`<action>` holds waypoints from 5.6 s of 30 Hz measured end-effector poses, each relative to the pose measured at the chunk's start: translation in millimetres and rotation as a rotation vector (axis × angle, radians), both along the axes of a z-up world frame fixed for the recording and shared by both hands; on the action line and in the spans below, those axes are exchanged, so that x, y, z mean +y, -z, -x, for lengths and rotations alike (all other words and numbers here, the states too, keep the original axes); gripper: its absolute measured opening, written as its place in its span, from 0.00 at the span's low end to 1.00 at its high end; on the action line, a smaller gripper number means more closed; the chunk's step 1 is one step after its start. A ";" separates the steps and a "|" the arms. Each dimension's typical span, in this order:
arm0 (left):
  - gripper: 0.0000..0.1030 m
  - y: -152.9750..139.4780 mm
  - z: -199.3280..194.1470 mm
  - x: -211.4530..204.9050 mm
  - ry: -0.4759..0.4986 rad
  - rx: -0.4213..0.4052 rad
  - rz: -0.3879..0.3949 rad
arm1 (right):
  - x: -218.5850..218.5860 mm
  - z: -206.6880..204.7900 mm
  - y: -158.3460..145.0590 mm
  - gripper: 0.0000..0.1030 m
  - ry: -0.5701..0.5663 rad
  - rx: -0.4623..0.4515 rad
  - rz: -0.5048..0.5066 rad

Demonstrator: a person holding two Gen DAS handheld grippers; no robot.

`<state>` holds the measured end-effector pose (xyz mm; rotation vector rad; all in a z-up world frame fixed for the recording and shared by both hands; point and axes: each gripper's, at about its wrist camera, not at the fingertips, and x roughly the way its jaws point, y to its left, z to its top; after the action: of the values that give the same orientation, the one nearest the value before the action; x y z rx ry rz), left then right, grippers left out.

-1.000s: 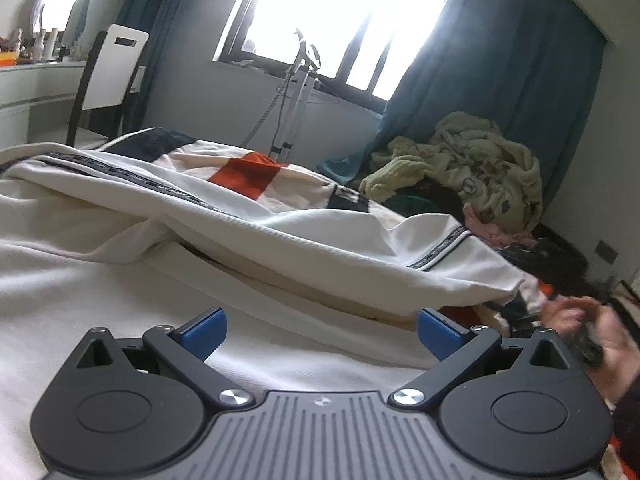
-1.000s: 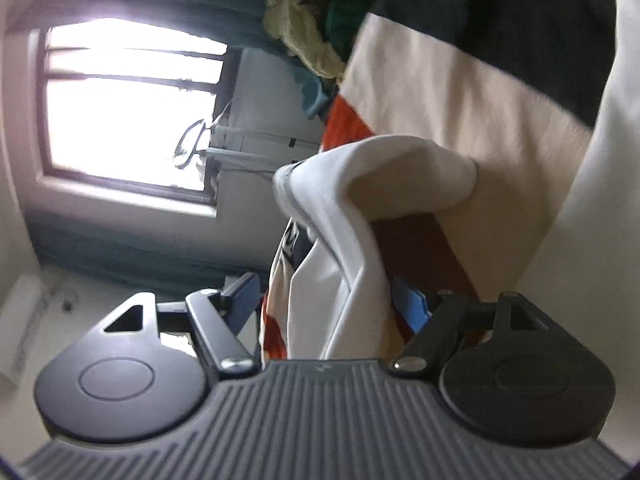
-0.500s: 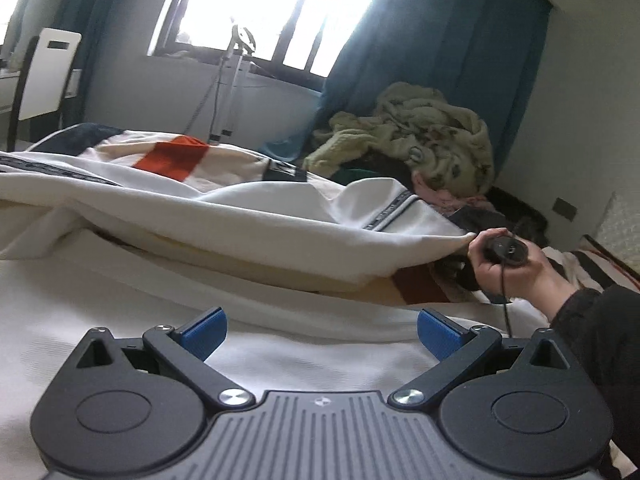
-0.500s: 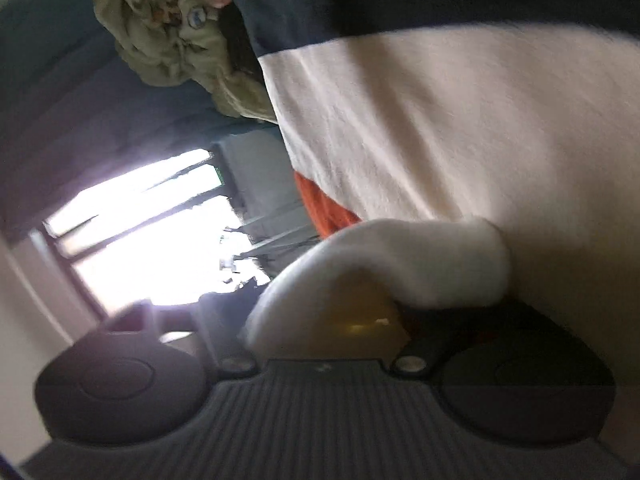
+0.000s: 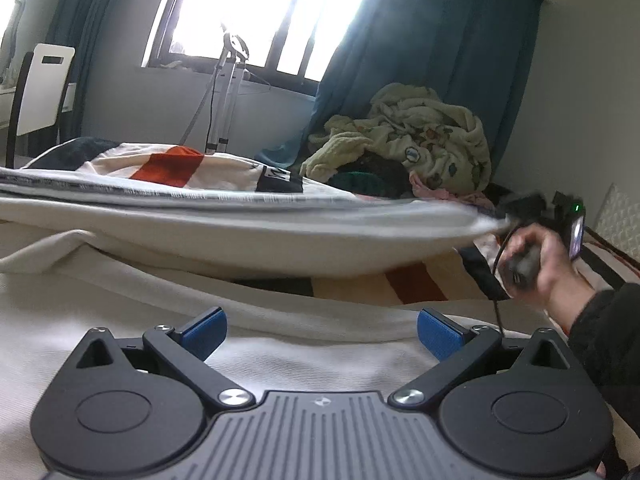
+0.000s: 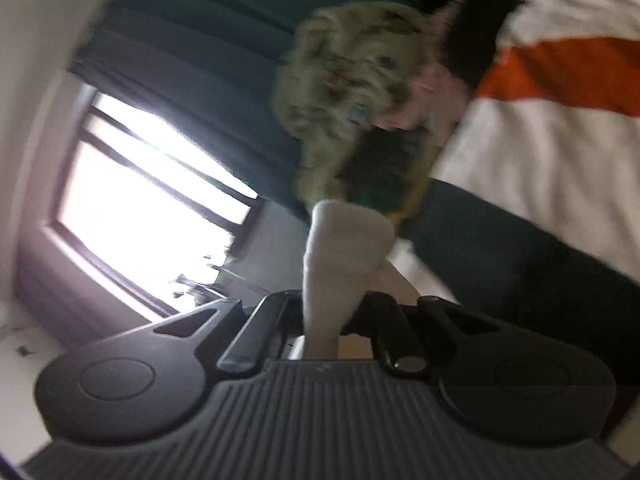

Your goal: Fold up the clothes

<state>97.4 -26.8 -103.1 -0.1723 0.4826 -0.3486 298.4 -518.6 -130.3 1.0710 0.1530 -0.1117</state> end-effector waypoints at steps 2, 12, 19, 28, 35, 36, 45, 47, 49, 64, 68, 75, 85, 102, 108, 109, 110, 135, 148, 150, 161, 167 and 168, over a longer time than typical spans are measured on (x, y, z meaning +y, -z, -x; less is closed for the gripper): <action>0.99 -1.1 1.5 1.8 -0.003 0.006 0.004 | -5.6 2.3 18.3 0.07 -0.008 0.117 0.013; 0.99 -10.0 7.0 6.5 -0.014 -0.003 0.033 | -27.7 34.6 64.4 0.07 -0.123 0.334 -0.120; 0.99 -12.2 7.4 5.8 -0.026 -0.007 0.015 | -17.4 37.7 22.7 0.06 -0.073 0.306 0.109; 0.99 -16.9 3.6 8.7 -0.109 0.009 -0.046 | -36.7 42.0 39.4 0.10 0.023 0.441 0.230; 0.99 -31.7 16.0 11.3 -0.144 -0.034 -0.092 | -4.6 84.7 -4.8 0.74 -0.003 0.406 0.343; 0.99 -34.3 18.6 11.7 -0.148 -0.037 -0.096 | 3.8 94.0 -11.8 0.79 -0.017 0.388 0.376; 0.99 -58.8 56.2 20.8 -0.169 -0.052 -0.117 | 89.3 201.2 -63.7 0.79 -0.240 0.414 0.570; 0.99 -63.5 64.6 25.1 -0.180 -0.047 -0.112 | 99.4 220.5 -71.9 0.79 -0.234 0.408 0.599; 0.99 -66.8 69.2 32.1 -0.215 -0.026 -0.107 | 101.9 235.0 -74.6 0.79 -0.220 0.392 0.578; 0.99 -105.7 113.9 231.8 -0.895 0.171 0.112 | 30.0 267.4 -29.0 0.79 0.225 0.634 0.222; 0.99 -106.3 128.6 286.7 -1.003 0.229 0.214 | 10.4 280.5 -10.9 0.79 0.359 0.730 0.107; 0.99 -83.7 143.0 318.4 -1.119 0.277 0.384 | -4.9 286.6 28.3 0.81 0.269 0.659 -0.226; 0.98 -72.4 199.9 345.7 -1.248 0.181 0.683 | 0.3 291.6 32.5 0.09 0.173 0.421 -0.388; 0.77 -45.5 186.3 363.7 -1.125 0.279 0.827 | -15.2 293.0 44.2 0.11 0.290 0.567 -0.387; 0.50 -30.8 169.5 361.3 -1.108 0.329 0.854 | -20.2 290.5 53.6 0.12 0.290 0.569 -0.422; 0.43 -29.3 169.3 360.4 -1.114 0.333 0.853 | -20.1 289.3 52.8 0.12 0.288 0.573 -0.409; 0.34 -28.0 169.1 359.9 -1.120 0.337 0.852 | -20.0 288.0 50.8 0.12 0.289 0.573 -0.390; 0.10 -139.2 79.5 357.1 -1.011 0.035 0.716 | -11.3 207.2 -96.7 0.05 0.291 0.222 0.056; 0.11 -94.1 -230.5 343.7 -1.052 0.164 0.299 | 7.4 -78.9 -24.4 0.05 0.306 0.537 0.331; 0.11 -82.9 -256.7 346.0 -1.037 0.216 0.266 | 9.1 -100.5 -0.6 0.05 0.311 0.602 0.364; 0.33 -91.6 -253.1 341.5 -0.939 0.256 0.145 | 12.6 -89.2 6.0 0.08 0.248 0.625 0.349; 0.69 -145.1 -208.3 288.7 -0.765 0.181 0.001 | 39.3 -43.0 -58.9 0.75 0.091 0.503 0.454; 0.70 -155.3 -198.1 277.6 -0.739 0.165 -0.018 | 45.7 -31.5 -71.1 0.73 0.063 0.464 0.468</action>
<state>295.5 250.8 52.2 -0.3482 0.5493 0.3958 329.9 -472.8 -59.2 0.5683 0.4863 -0.4322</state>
